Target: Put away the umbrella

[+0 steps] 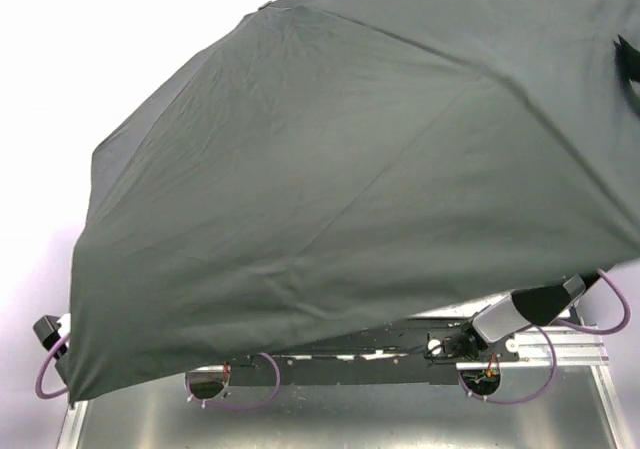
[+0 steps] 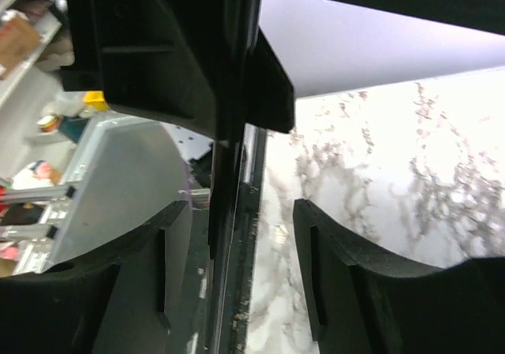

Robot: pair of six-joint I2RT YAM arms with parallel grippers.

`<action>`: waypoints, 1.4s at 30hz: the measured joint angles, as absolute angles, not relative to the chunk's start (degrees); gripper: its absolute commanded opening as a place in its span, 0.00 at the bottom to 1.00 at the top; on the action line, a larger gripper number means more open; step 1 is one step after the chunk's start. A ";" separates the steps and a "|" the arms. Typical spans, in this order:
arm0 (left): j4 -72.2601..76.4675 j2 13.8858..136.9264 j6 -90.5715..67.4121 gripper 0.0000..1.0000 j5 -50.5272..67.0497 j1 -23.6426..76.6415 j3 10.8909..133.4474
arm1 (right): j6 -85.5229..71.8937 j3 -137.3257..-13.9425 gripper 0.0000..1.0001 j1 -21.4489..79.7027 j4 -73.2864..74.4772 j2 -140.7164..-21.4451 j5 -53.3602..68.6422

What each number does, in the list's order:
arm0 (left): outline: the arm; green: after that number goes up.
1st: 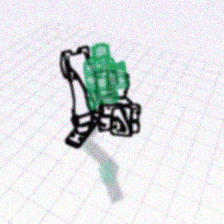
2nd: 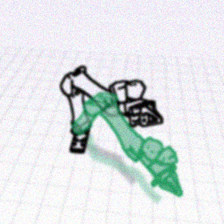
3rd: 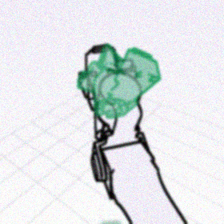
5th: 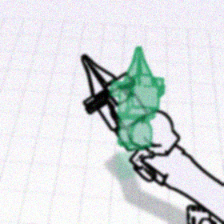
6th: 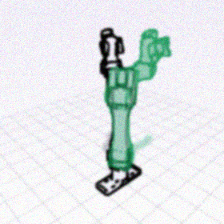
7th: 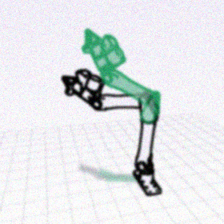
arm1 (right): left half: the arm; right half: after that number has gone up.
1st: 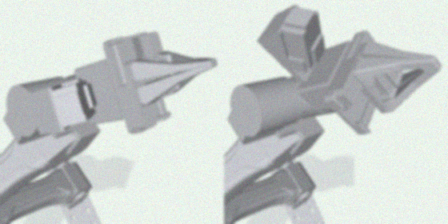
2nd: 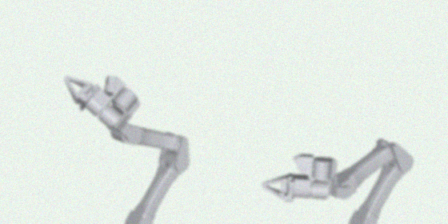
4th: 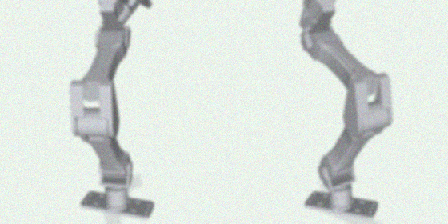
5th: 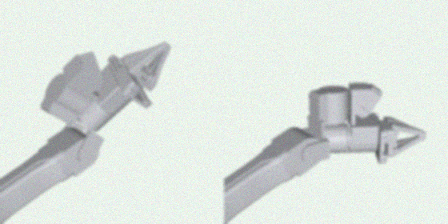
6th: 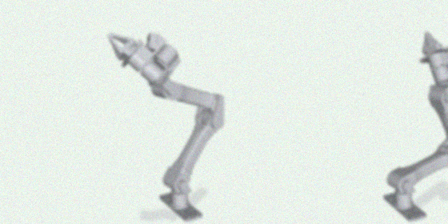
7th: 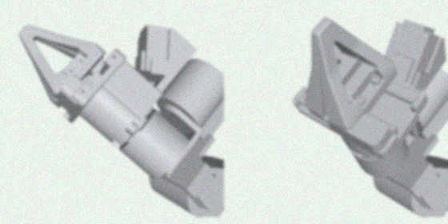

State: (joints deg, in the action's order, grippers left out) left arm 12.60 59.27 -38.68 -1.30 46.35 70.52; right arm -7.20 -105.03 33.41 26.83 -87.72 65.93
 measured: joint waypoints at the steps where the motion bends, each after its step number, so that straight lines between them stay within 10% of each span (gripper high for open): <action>1: 10.41 59.55 -37.93 0.00 -3.68 47.03 71.48 | -5.56 -105.23 0.58 33.43 27.94 -87.66 64.60; 5: 5.32 62.13 -36.40 0.00 -10.07 49.01 74.67 | -0.71 -105.62 0.41 34.15 31.64 -87.90 59.99; 8: 2.61 65.10 -35.88 0.00 -13.17 50.17 77.23 | 1.54 -105.91 0.01 35.48 32.86 -88.51 57.19; 10: 1.85 65.71 -34.87 0.12 -13.87 50.72 77.56 | -0.38 -106.00 0.01 35.29 34.48 -89.01 54.89; 14: 6.17 64.25 -33.52 0.74 -13.82 50.76 73.82 | -1.15 -105.93 0.01 35.16 34.20 -89.52 56.34; 20: 20.10 54.87 -36.38 0.84 -7.77 47.77 57.84 | -9.85 -105.45 0.01 34.37 29.71 -89.54 66.89; 33: 43.99 62.17 -48.99 0.56 11.31 40.03 55.29 | -24.18 -100.60 0.01 34.11 16.16 -89.54 79.85; 37: 48.38 65.82 -51.75 0.00 15.42 39.81 56.82 | -24.80 -100.12 0.01 34.11 14.72 -89.54 80.64; 38: 48.69 66.11 -52.16 0.00 15.90 39.81 56.88 | -24.93 -100.01 0.02 34.11 14.46 -89.54 80.86; 42: 50.02 66.46 -53.17 0.00 17.50 39.48 57.30 | -24.27 -99.35 0.40 33.61 13.76 -89.32 80.09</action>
State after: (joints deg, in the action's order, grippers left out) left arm 50.02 66.46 -53.17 17.50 39.48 57.30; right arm -24.27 -99.35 33.61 13.76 -89.32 80.09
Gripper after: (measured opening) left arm 0.044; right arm 0.172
